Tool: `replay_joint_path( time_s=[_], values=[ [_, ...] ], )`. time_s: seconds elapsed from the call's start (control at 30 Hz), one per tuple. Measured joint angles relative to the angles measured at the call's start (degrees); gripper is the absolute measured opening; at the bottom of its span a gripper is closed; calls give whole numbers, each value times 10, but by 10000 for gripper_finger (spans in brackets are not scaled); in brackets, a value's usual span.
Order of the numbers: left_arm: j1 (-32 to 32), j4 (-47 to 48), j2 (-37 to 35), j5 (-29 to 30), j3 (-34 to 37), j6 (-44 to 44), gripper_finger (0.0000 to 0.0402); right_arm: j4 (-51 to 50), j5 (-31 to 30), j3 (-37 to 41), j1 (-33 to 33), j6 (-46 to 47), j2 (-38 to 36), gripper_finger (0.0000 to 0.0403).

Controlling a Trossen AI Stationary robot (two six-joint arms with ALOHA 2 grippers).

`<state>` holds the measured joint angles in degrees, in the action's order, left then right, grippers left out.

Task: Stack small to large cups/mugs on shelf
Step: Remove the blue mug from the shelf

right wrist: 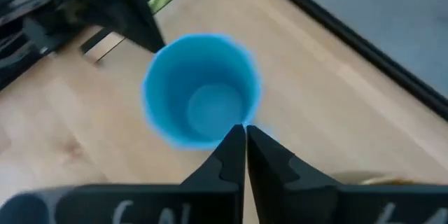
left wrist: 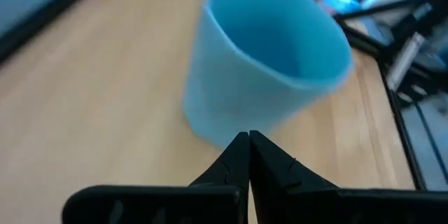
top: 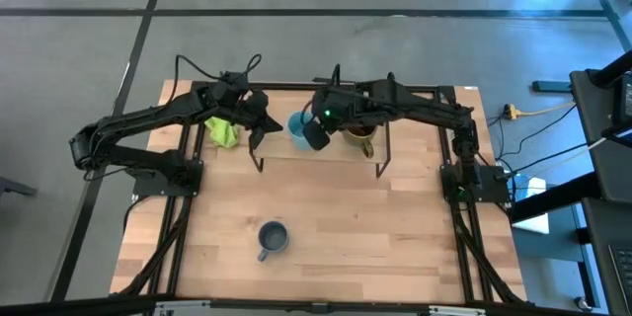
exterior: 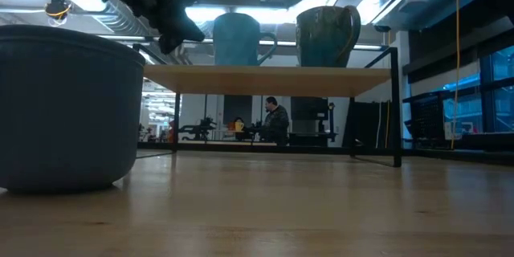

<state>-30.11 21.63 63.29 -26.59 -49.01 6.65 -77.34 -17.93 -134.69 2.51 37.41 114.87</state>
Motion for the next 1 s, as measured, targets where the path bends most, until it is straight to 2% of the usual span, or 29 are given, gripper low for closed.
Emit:
replay_joint_path(
  time_s=[0.17,0.3,0.5,0.6,0.73,1.0],
  values=[
    [21,58,-5,4,0,-37,1,-2,-3,0,-29,9,0,26],
    [40,59,-5,4,0,-36,2,-2,3,0,-51,32,0,27],
    [85,113,-15,-54,0,-41,3,-2,31,0,-114,74,0,27],
    [133,180,-21,-58,0,-42,3,-3,29,0,-152,96,0,28],
    [220,262,-24,-31,0,-18,3,-10,26,0,-193,138,0,38],
    [355,263,-23,-14,0,15,3,-10,-15,0,-245,196,0,77]
  ],
)
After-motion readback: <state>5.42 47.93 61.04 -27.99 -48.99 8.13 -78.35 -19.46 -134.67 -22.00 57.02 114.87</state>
